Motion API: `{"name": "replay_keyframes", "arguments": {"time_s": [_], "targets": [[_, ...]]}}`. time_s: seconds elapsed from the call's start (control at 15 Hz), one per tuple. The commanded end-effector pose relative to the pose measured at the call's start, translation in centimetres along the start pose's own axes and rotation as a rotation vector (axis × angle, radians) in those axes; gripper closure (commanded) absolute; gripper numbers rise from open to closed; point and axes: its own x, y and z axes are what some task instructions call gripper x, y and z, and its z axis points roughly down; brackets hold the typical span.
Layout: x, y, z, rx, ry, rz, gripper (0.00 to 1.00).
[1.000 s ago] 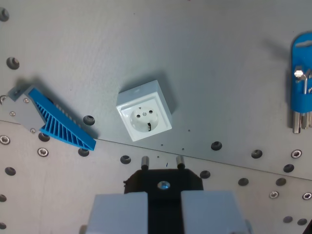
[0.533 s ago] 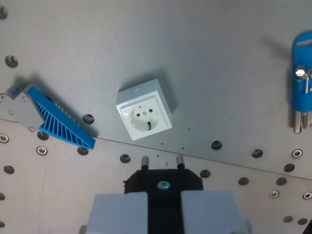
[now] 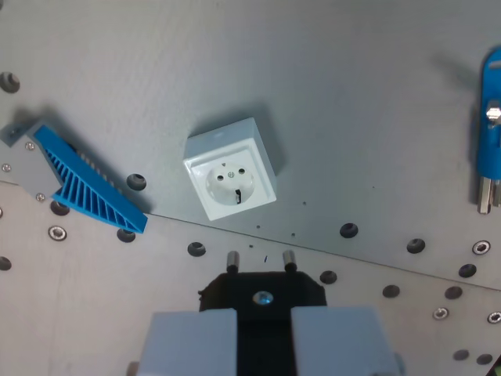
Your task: Move above the white socket
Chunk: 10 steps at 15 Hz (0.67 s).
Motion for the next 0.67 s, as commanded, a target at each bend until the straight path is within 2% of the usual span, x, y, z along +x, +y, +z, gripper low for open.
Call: {"name": "replay_keyframes", "arguments": {"time_s": [0.07,0.67], "targets": [[-0.6,-0.2,1.6,-0.016,0.09,-0.082,1.0],[-2.2,-0.7,5.8,-0.023,0.085,-0.172,1.0]]}}
